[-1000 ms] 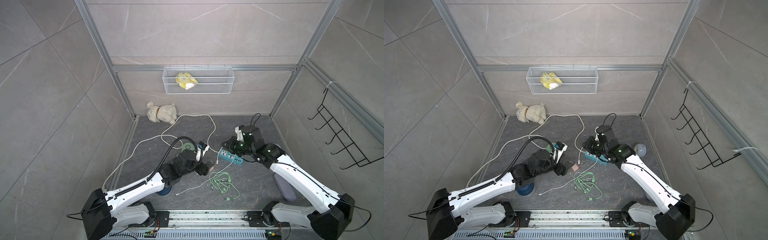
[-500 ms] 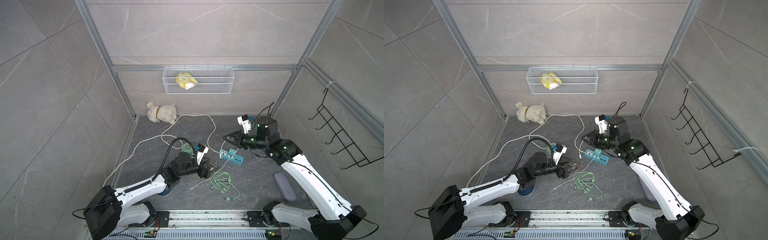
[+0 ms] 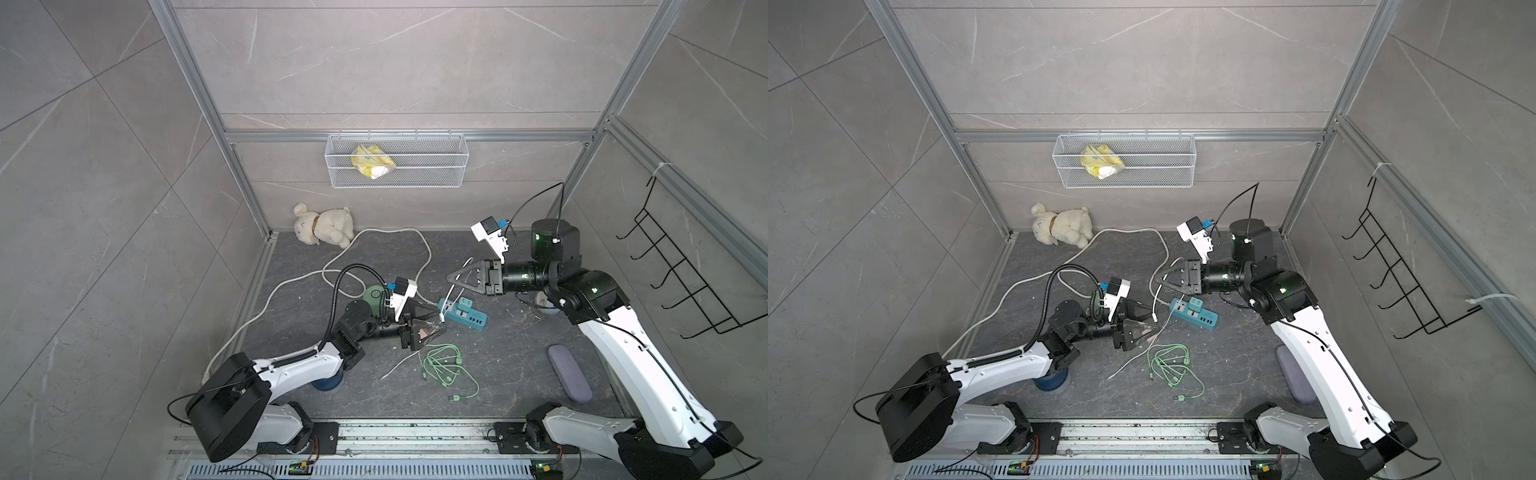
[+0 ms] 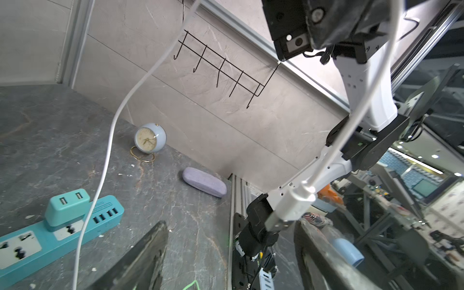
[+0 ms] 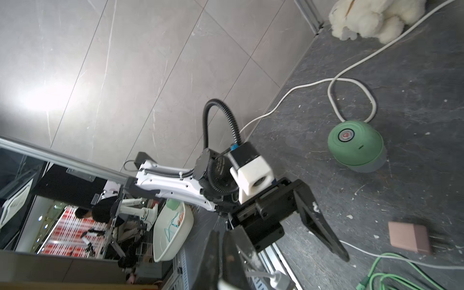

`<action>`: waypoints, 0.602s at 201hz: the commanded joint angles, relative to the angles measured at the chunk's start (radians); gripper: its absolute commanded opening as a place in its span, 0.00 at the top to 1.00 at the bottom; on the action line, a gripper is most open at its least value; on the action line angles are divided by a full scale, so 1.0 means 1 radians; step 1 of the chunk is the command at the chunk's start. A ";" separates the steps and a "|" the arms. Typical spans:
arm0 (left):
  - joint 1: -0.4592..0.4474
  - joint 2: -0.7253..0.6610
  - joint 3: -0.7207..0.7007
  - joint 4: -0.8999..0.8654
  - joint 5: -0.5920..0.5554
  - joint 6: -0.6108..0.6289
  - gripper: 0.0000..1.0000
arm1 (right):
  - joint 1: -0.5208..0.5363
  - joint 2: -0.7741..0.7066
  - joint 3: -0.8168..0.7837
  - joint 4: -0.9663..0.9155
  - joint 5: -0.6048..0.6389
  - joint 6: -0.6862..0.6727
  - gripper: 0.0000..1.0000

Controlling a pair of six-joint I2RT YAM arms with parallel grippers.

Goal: Charge the cordless meat grinders
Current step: Pick up the charging cable from the center of the board.

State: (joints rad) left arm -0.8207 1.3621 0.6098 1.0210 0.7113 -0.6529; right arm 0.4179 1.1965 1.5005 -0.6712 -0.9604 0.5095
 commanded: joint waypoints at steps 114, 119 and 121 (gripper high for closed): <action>-0.032 -0.040 0.053 0.138 0.121 -0.076 0.64 | -0.007 -0.028 -0.071 0.166 -0.091 0.070 1.00; -0.032 -0.043 0.051 0.135 0.119 -0.073 0.66 | -0.006 -0.027 -0.074 0.167 -0.091 0.069 1.00; -0.032 -0.044 0.051 0.134 0.119 -0.072 0.67 | -0.007 -0.027 -0.075 0.167 -0.090 0.069 1.00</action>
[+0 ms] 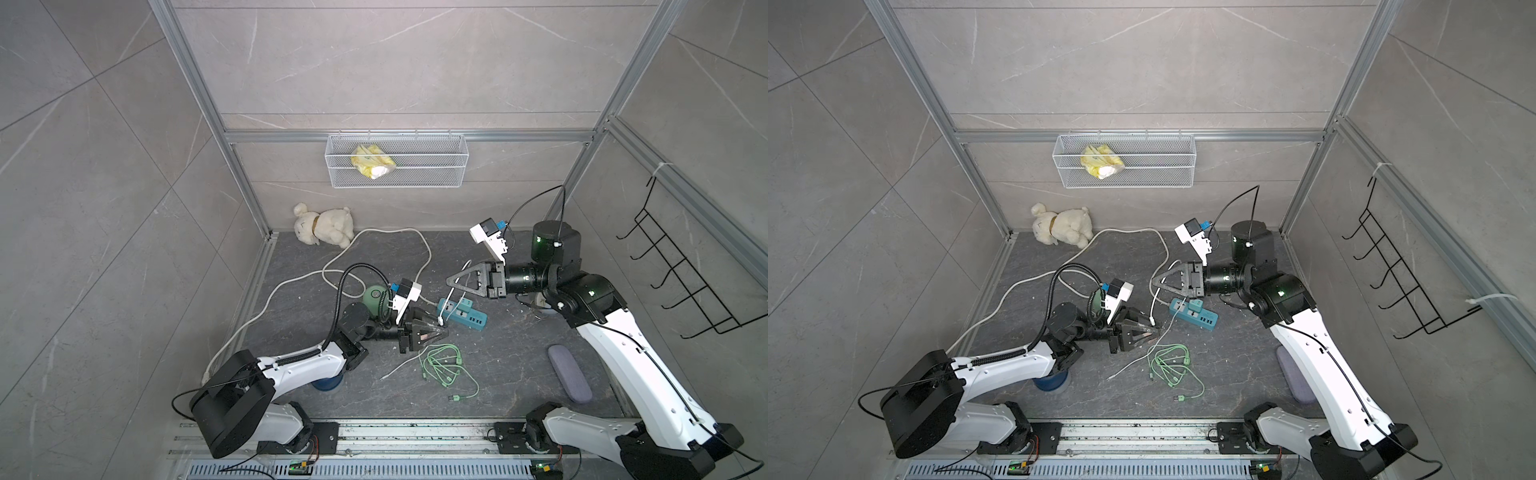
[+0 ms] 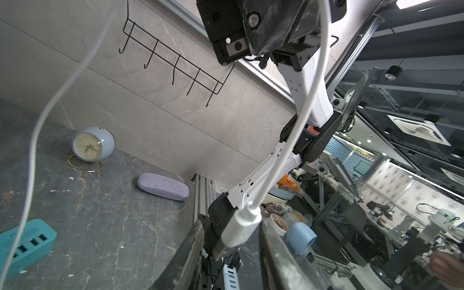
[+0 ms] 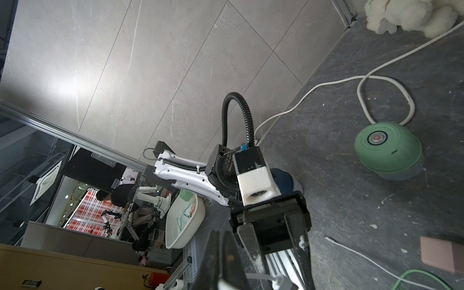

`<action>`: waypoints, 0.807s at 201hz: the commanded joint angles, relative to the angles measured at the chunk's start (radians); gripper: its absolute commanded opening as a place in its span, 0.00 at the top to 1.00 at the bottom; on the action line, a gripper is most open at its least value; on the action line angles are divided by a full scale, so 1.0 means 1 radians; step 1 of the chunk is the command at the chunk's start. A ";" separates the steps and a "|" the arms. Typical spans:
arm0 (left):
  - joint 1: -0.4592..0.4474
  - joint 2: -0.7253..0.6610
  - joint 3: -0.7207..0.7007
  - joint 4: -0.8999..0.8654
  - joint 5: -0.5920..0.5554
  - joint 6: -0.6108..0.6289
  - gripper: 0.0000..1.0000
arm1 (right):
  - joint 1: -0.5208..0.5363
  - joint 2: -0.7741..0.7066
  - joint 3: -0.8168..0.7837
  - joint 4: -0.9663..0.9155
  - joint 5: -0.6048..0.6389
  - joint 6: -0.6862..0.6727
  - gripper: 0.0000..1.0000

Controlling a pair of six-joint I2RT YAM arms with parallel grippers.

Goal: Charge the cordless meat grinders
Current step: Pick up the charging cable from the center of the board.

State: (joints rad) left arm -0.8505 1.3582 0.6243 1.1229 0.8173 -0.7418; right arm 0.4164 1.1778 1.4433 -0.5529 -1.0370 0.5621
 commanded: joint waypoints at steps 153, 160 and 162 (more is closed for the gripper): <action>-0.002 -0.101 0.003 -0.058 0.011 0.076 0.86 | -0.059 -0.046 -0.067 0.031 -0.021 0.006 1.00; -0.001 -0.105 0.000 -0.066 0.012 0.080 0.87 | -0.060 -0.047 -0.067 0.028 -0.020 0.005 1.00; -0.001 -0.107 0.000 -0.068 0.013 0.080 0.87 | -0.062 -0.048 -0.067 0.027 -0.021 0.007 1.00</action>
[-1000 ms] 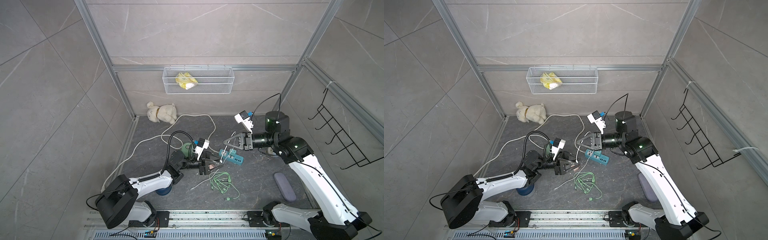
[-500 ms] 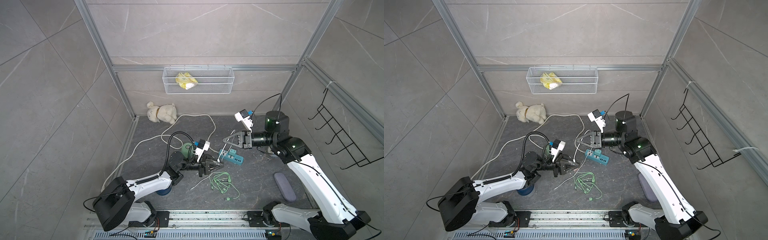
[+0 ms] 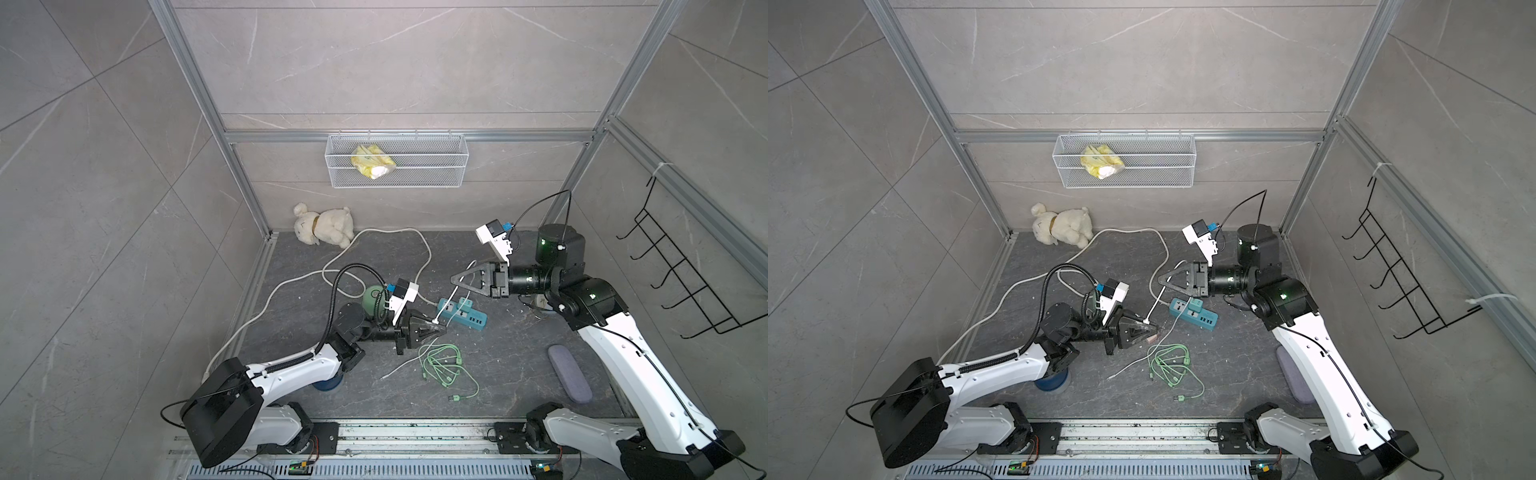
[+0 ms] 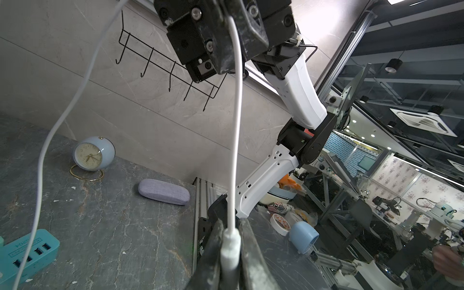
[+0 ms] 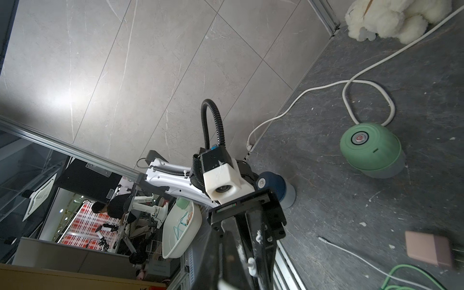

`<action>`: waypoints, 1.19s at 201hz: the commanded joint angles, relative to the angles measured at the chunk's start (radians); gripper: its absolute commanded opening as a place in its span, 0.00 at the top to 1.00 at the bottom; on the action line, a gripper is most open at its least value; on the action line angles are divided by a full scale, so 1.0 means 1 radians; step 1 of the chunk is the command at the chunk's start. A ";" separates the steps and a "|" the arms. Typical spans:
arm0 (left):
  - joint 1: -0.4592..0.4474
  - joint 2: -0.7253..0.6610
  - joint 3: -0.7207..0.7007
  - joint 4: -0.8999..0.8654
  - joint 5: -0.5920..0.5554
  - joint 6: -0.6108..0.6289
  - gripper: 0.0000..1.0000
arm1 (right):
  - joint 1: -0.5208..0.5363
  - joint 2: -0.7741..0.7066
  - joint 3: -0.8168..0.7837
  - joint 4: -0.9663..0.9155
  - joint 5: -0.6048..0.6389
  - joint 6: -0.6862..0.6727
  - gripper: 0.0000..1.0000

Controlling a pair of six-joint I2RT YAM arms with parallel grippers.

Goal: Charge the cordless meat grinders
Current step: Pick up the charging cable from the center of the board.

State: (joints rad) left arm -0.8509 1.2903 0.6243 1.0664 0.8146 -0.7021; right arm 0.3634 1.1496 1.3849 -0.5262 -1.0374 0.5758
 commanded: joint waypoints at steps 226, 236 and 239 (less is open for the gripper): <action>-0.002 0.016 0.218 -0.675 0.164 0.552 1.00 | -0.005 -0.094 0.140 -0.524 0.310 -0.793 0.37; -0.005 0.022 0.236 -0.720 0.183 0.588 1.00 | 0.011 -0.069 0.148 -0.535 0.285 -0.835 0.36; -0.007 0.023 0.240 -0.731 0.187 0.597 1.00 | 0.022 -0.062 0.150 -0.544 0.284 -0.850 0.36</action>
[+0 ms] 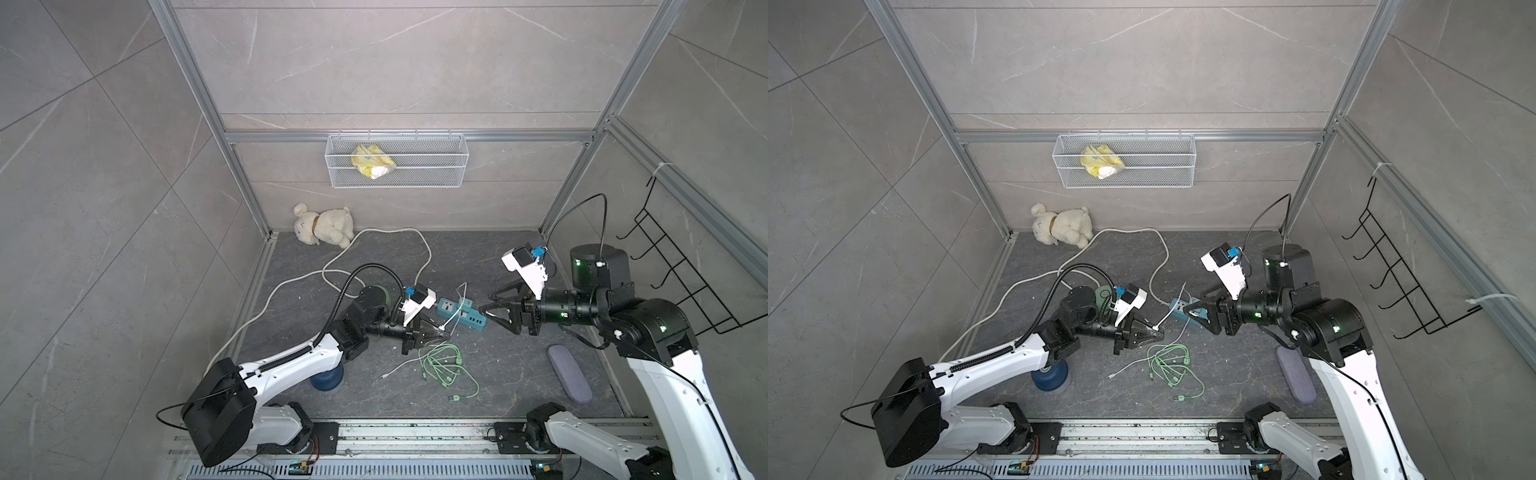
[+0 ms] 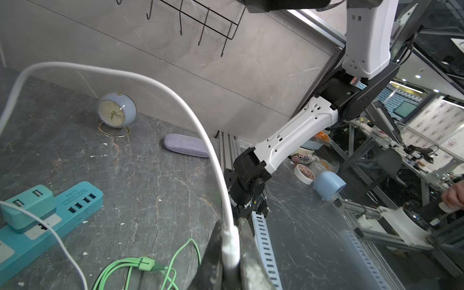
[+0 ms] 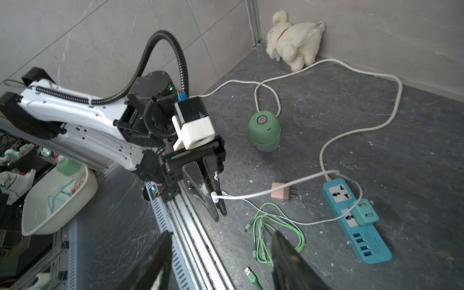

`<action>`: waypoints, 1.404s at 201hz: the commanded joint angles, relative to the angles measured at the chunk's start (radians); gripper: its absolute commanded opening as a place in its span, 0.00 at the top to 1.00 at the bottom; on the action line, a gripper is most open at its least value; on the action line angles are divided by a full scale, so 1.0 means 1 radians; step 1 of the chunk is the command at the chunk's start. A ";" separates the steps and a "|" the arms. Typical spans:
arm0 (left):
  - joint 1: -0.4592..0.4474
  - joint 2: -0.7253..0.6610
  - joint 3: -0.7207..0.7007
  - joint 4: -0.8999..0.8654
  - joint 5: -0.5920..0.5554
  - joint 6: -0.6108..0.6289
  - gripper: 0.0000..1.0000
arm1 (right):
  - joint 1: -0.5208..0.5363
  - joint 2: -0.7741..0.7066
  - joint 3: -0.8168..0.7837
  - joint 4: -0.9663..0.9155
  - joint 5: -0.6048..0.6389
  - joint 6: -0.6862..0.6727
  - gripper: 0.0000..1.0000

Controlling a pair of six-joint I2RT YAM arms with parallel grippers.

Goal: Charge the cordless meat grinders
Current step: Pick up the charging cable from the center of the board.

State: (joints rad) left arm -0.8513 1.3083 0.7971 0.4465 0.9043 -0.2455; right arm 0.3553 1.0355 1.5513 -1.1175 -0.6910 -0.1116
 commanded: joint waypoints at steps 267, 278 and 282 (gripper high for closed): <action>-0.029 -0.049 -0.003 -0.061 0.041 0.054 0.68 | 0.218 0.169 -0.170 -0.113 -0.116 -0.458 1.00; -0.029 -0.060 -0.010 -0.068 0.038 0.051 0.65 | 0.217 0.168 -0.170 -0.117 -0.107 -0.461 1.00; -0.029 -0.064 -0.012 -0.070 0.038 0.052 0.64 | 0.217 0.168 -0.171 -0.119 -0.104 -0.462 1.00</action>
State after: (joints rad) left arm -0.8776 1.2961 0.7963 0.3225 0.9653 -0.1585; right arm 0.5682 1.2282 1.3926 -1.2057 -0.7998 -0.5468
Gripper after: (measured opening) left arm 0.335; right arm 0.054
